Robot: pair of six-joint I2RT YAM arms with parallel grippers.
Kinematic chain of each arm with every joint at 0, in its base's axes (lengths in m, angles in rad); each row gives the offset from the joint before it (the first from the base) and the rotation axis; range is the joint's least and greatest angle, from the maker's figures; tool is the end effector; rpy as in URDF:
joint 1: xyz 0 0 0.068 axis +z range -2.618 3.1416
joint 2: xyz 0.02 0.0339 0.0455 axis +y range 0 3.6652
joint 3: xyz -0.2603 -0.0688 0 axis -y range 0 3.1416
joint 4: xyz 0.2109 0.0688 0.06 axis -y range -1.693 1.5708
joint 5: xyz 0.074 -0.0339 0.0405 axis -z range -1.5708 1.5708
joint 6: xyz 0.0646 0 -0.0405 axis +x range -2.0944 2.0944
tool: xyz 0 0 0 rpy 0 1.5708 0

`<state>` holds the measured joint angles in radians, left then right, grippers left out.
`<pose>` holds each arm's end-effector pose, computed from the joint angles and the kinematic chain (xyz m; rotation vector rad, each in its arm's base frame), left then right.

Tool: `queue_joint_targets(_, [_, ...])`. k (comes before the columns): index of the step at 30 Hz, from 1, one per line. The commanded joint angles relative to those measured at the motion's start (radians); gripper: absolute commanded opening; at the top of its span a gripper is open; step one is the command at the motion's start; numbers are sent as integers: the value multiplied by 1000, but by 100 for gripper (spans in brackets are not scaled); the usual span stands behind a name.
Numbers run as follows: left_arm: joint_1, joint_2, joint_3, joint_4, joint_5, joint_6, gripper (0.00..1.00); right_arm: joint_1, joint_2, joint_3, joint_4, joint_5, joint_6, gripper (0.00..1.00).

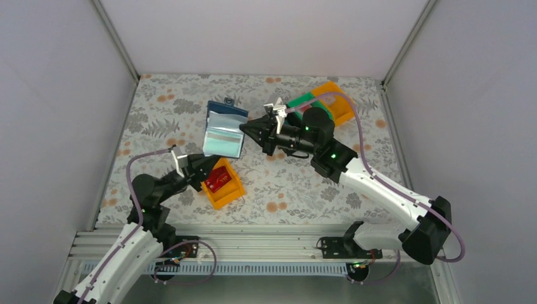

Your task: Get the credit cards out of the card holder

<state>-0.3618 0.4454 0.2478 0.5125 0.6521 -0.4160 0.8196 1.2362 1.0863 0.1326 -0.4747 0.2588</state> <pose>0.1010 -0.0801 0.2819 0.5570 1.2860 -1.0610 0.1719 0.2273 0.3849 -0.8475 1.5016 1.1948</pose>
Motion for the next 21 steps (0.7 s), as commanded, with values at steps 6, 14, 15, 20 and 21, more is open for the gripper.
queue_joint_targets(6, [21, -2, 5, 47, -108, -56, 30, 10, 53, 27, -73, -196, -70, 4])
queue_joint_targets(14, [23, -27, 1, 23, -43, -43, 19, 10, 94, 16, -22, -270, -65, 4])
queue_joint_targets(15, [23, -30, 3, 29, -26, -33, 13, 10, 103, 24, -43, -268, -72, 4])
queue_joint_targets(20, [22, -45, 18, -89, -39, 27, 2, 9, 97, 71, -218, -126, -152, 15])
queue_joint_targets(21, [22, -47, 21, -131, -74, 25, 2, 9, 84, 79, -253, -83, -169, 24])
